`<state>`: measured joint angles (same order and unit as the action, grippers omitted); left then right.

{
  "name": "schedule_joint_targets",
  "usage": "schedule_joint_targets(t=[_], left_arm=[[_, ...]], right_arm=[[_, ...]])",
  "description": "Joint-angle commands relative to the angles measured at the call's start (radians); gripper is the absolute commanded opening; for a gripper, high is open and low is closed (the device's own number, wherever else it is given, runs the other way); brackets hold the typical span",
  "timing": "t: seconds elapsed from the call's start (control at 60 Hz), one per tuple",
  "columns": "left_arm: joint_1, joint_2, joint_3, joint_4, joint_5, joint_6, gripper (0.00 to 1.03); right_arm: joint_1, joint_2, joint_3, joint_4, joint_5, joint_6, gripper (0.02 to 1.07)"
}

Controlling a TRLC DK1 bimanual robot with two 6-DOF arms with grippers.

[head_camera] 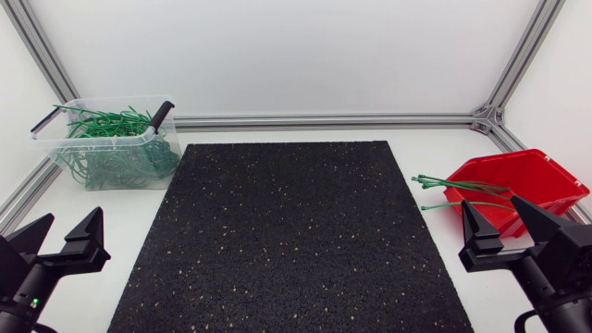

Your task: Take a green cable tie from the red box, thread the tail through the head to close it, then place it in the transparent bin on the left.

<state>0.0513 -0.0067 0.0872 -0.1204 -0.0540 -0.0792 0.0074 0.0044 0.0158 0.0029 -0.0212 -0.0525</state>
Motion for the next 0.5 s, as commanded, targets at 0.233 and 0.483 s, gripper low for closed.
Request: schedule_joint_targets(t=[0.233,0.483], left_arm=[[-0.001,-0.007,-0.032,-0.065,-0.004,-0.019,0.99],[-0.002,-0.007,-0.032,-0.065,-0.004,-0.019,0.99]], right_arm=[[0.014,-0.011,-0.016,-0.011,0.006,0.003,1.03],[0.016,-0.011,-0.01,-0.007,-0.013,0.002,1.03]])
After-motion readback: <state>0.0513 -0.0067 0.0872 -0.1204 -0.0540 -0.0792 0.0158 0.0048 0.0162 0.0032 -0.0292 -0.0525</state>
